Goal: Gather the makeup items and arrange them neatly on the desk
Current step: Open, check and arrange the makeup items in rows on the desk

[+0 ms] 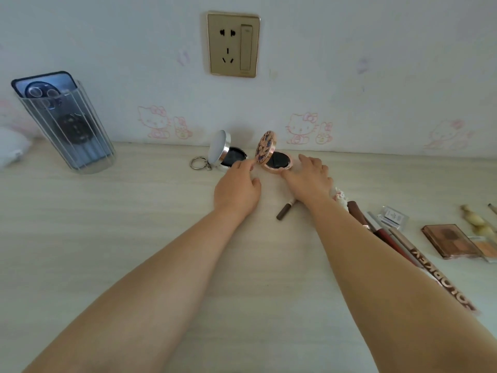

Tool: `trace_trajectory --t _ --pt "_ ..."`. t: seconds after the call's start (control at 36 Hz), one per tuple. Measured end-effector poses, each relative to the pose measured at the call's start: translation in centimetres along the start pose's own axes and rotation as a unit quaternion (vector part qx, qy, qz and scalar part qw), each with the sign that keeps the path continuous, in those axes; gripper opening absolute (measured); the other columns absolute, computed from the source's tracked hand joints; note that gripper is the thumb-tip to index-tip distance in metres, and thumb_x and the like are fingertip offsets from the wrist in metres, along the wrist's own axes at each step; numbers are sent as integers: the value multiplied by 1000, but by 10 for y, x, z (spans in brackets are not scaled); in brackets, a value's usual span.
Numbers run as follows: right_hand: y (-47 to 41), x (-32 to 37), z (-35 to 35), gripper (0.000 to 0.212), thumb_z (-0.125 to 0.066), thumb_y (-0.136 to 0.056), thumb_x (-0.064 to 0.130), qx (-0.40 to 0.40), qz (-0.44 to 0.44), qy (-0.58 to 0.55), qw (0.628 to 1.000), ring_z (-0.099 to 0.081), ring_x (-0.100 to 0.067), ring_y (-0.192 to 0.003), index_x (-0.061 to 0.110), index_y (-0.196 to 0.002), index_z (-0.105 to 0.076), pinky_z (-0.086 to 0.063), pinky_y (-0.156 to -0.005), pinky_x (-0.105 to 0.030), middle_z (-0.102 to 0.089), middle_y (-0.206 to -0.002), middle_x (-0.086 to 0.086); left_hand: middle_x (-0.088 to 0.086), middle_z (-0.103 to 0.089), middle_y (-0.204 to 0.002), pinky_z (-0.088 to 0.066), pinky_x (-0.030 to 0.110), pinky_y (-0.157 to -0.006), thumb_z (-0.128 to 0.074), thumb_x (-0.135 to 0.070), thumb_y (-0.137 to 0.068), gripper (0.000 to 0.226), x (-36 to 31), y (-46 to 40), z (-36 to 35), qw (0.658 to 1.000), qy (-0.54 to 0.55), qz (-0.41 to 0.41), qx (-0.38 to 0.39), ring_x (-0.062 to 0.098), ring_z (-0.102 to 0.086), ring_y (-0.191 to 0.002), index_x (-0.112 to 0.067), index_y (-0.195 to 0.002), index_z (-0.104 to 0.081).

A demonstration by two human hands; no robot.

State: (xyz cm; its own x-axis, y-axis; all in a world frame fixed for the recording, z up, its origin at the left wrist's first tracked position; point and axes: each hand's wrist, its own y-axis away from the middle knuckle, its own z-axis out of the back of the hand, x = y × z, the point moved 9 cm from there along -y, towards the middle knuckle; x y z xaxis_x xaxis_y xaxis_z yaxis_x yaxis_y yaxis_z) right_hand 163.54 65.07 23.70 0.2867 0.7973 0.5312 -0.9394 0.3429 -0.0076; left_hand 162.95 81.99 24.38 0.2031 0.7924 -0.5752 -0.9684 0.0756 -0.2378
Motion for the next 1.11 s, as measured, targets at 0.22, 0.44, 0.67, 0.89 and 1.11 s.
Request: trace_trajectory --t 0.22,0.44,0.67,0.89,1.11 --pt "65 -3 48 38 -47 -92 14 -58 68 -167 982 -44 -18 -123 23 -128 -52 -36 -87 -23 -41 -136 -1 -5 -63 -114 -47 35 -91 -49 -13 -86 29 -8 47 15 993 103 59 -10 17 -59 -102 -22 -110 -62" --pt "155 -67 107 29 -43 -89 5 -173 27 -243 954 -59 -14 -89 21 -87 -67 -38 -71 -19 -65 -101 1 -11 -61 -110 -47 31 -90 -61 -39 -86 28 -101 127 -4 977 86 -130 143 6 -58 -98 -27 -112 -61" --pt "207 -131 135 31 -44 -83 -1 -237 -14 -284 929 -56 -15 -83 22 -75 -63 -42 -72 -26 -66 -93 -2 -5 -38 -138 -42 40 -99 -70 -54 -71 80 -144 173 -31 963 -28 -208 167 17 -39 -126 -29 -139 -37" --pt "221 -178 130 29 -43 -86 0 -202 -67 -285 935 -56 -15 -84 20 -83 -63 -40 -71 -24 -65 -87 2 -3 -43 -138 -41 38 -101 -75 -52 -67 82 -184 183 -52 963 16 -215 161 15 -40 -129 -23 -136 -42" --pt "221 -182 123 30 -43 -86 -2 -150 -63 -270 949 -61 -17 -93 19 -97 -61 -42 -77 -22 -65 -91 3 0 -45 -136 -42 37 -99 -68 -43 -77 65 -194 183 -65 968 -12 -192 160 21 -38 -130 -25 -134 -45"
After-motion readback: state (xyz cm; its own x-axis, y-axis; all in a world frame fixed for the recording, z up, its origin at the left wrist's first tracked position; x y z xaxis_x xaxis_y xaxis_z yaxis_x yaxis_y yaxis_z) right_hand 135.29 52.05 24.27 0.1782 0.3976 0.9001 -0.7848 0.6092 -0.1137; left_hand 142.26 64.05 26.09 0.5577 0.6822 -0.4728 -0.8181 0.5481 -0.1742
